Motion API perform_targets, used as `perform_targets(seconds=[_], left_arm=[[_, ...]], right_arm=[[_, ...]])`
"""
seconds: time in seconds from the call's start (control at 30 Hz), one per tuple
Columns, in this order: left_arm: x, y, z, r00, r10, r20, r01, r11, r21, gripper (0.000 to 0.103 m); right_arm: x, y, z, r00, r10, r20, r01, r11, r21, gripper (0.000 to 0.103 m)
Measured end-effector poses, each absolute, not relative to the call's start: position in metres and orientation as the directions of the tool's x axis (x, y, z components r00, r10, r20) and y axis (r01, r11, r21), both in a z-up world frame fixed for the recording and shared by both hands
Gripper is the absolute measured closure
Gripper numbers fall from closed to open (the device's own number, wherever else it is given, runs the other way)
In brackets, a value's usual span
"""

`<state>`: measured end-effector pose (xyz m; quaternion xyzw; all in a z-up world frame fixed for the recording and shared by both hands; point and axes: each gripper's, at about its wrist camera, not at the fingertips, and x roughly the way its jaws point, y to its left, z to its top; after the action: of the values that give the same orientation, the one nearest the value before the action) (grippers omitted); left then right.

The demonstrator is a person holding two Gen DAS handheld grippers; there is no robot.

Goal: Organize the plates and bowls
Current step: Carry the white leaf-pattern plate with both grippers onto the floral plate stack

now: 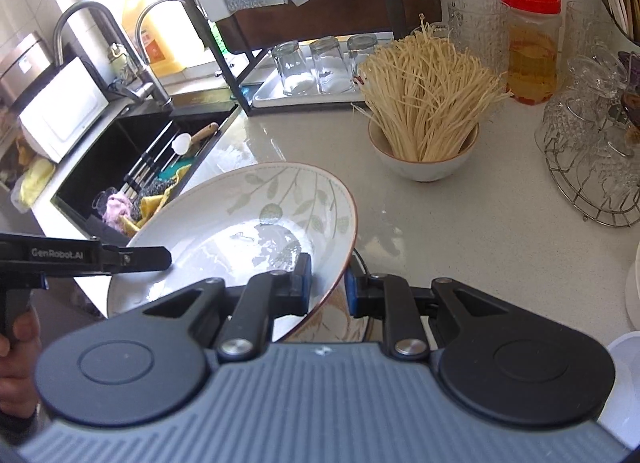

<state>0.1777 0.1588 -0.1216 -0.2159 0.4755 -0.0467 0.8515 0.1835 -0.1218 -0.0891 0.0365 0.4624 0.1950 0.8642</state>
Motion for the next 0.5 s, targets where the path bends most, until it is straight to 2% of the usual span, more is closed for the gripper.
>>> perform_targets(seconds=[0.5], left_arm=[[0.163,0.146,-0.149,0.454,-0.281,-0.845,-0.202,0.891,-0.406,0.087]], right_arm=[[0.154,-0.129,-0.109,0.481,0.327,-0.813,-0.296,0.934,0.201,0.083]])
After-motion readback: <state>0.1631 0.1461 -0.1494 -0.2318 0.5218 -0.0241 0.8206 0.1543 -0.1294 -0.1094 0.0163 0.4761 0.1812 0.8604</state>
